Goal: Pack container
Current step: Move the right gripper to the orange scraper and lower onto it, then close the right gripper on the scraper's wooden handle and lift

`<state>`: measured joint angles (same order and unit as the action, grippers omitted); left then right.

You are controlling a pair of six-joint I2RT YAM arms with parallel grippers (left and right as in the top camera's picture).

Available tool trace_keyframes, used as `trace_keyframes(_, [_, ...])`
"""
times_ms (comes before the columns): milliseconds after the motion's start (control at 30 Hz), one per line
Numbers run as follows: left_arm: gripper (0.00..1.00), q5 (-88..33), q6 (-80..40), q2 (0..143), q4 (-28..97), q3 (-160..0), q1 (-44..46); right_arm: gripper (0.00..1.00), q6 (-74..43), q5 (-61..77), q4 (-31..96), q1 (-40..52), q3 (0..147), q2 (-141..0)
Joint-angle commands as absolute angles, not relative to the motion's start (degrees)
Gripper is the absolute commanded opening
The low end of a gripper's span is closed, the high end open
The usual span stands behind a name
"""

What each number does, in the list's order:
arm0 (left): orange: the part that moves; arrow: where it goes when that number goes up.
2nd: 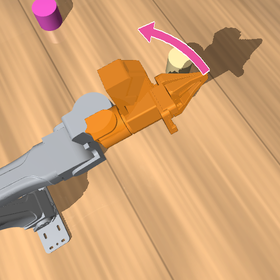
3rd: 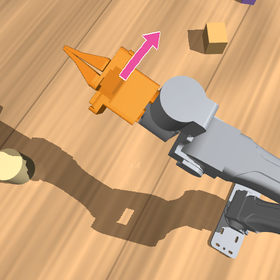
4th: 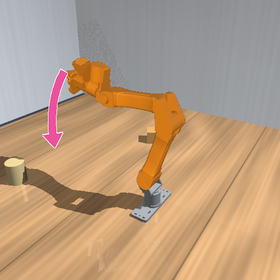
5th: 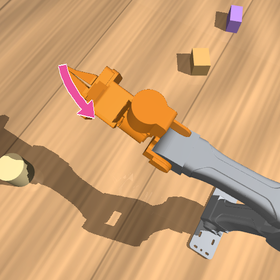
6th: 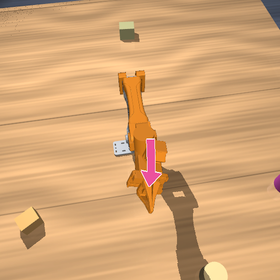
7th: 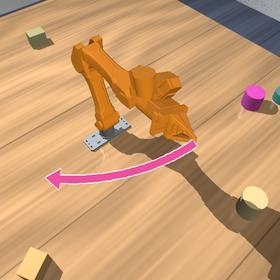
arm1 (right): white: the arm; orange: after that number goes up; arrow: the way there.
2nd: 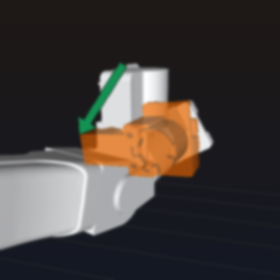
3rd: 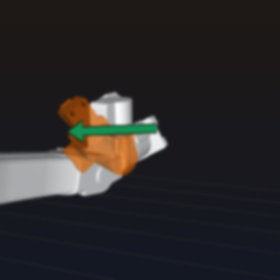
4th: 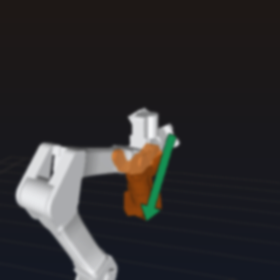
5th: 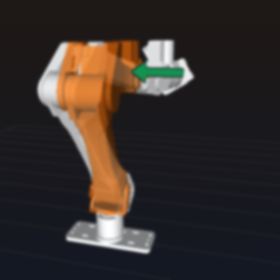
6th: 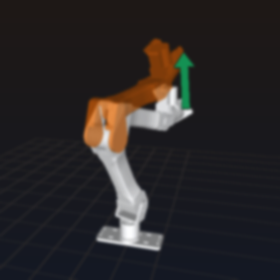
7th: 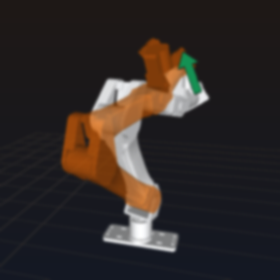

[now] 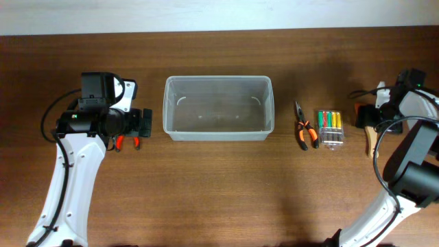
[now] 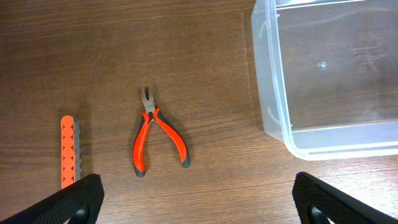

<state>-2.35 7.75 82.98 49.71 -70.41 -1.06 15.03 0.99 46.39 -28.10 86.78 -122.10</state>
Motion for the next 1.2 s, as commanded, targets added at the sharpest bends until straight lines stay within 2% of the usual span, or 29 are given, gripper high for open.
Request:
trace_keyframes(0, [0.99,-1.9,8.7,83.1,49.6,-71.4,-1.3,0.82,14.3,1.5,46.2,-28.2,87.4,-124.0])
trace_keyframes(67, [0.99,-1.9,8.7,83.1,49.6,-71.4,-1.3,0.81,14.3,1.5,46.2,-28.2,87.4,-124.0])
trace_keyframes(300, [0.99,-1.9,8.7,83.1,49.6,-71.4,-1.3,0.61,14.3,1.5,46.3,-28.2,87.4,-124.0])
trace_keyframes(433, [0.99,-1.9,8.7,83.1,49.6,-71.4,-1.3,0.55,13.7,1.5,46.3,-28.2,87.4,-124.0])
trace_keyframes(633, [0.99,-1.9,8.7,83.1,49.6,-71.4,-1.3,0.5,13.0,1.5,47.2,-28.2,87.4,-124.0])
trace_keyframes(833, [0.99,-1.9,8.7,83.1,49.6,-71.4,-1.3,0.51,13.0,1.5,48.5,-28.2,87.4,-124.0])
trace_keyframes(867, [0.99,-1.9,8.7,83.1,49.6,-71.4,-1.3,0.55,13.0,1.5,48.7,-28.2,87.4,-124.0])
trace_keyframes(1067, [0.99,-1.9,8.7,83.1,49.6,-71.4,-1.3,0.54,13.0,1.5,49.4,-28.2,87.4,-124.0])
trace_keyframes(1167, [0.99,-1.9,8.7,83.1,49.6,-71.4,-1.3,0.45,13.0,1.5,49.3,-28.2,87.4,-124.0])
